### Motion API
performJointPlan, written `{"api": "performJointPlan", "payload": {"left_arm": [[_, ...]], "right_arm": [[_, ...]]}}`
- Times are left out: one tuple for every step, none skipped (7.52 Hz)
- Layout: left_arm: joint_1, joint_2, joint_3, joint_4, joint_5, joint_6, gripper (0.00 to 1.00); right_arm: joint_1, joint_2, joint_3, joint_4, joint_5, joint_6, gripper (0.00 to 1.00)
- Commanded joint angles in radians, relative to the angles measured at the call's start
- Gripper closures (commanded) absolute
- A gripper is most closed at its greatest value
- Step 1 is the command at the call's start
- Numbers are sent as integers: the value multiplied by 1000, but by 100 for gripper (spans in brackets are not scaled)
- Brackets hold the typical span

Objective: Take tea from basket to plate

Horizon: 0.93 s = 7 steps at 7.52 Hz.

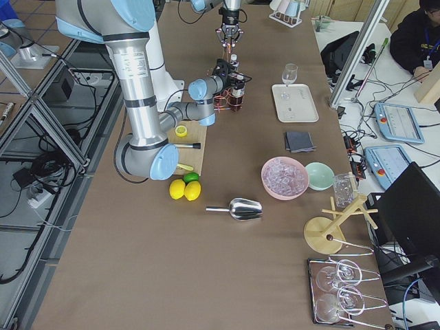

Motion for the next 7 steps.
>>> {"api": "performJointPlan", "payload": {"left_arm": [[-3,-2,-3,0,0,0,100],[0,0,-2,0,0,0,100],[0,-2,-3,0,0,0,100],[0,-2,-3,0,-2,-3,100],[-2,-2,-3,0,-2,-3,100],[-2,-3,-2,0,-2,-3,100],[-6,-5,-3,0,-2,-3,100]], "right_arm": [[-2,28,-1,-45,-15,-1,19],[-3,28,-1,-45,-18,-10,22],[-2,29,-3,-45,-20,-34,25],[-3,28,-3,-45,-29,-35,31],[-2,26,-6,-45,-29,-35,31],[-2,25,-10,-43,-30,-36,31],[0,25,-14,-43,-35,-36,31]]}}
